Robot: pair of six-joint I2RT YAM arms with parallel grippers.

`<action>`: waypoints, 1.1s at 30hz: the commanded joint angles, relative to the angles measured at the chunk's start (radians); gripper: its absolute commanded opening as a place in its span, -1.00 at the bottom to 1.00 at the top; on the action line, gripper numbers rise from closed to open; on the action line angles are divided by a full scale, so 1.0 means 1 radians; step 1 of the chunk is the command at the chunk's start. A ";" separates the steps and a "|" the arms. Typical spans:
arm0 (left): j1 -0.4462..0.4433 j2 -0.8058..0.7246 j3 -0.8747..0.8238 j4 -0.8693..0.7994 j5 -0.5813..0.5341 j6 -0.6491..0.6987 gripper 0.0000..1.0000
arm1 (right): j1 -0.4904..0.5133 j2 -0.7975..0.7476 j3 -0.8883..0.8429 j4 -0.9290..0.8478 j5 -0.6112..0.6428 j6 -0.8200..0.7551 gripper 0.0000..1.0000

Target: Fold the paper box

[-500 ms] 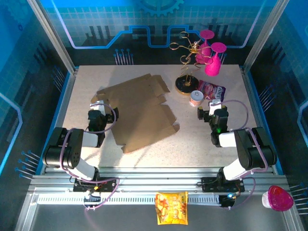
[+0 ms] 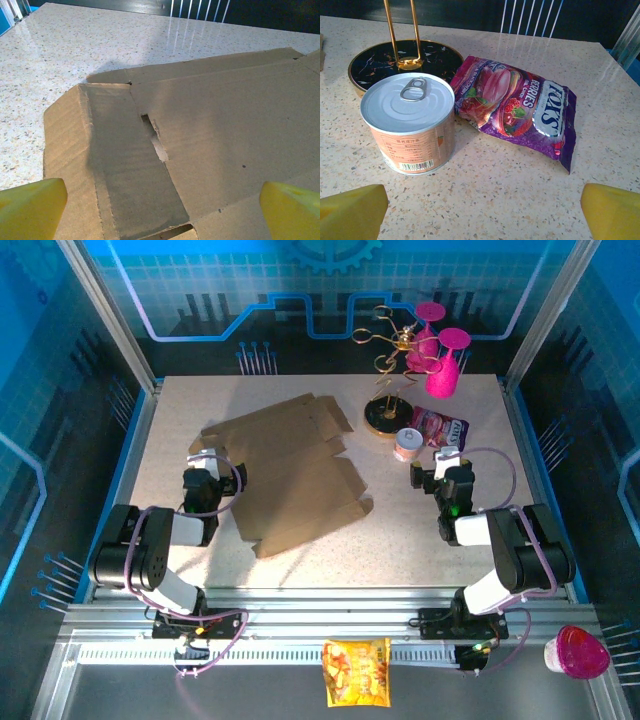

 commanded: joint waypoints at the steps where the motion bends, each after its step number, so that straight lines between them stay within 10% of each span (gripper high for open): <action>1: -0.007 -0.005 0.021 0.016 -0.017 0.018 0.99 | 0.010 0.007 0.010 0.030 0.018 0.005 0.99; 26: -0.099 -0.056 -0.133 0.289 -0.195 0.085 0.99 | 0.078 0.005 -0.169 0.393 0.054 -0.074 0.99; 33: -0.230 -0.446 -0.008 -0.131 -0.388 0.130 0.99 | 0.267 -0.400 -0.027 0.005 0.393 -0.164 0.99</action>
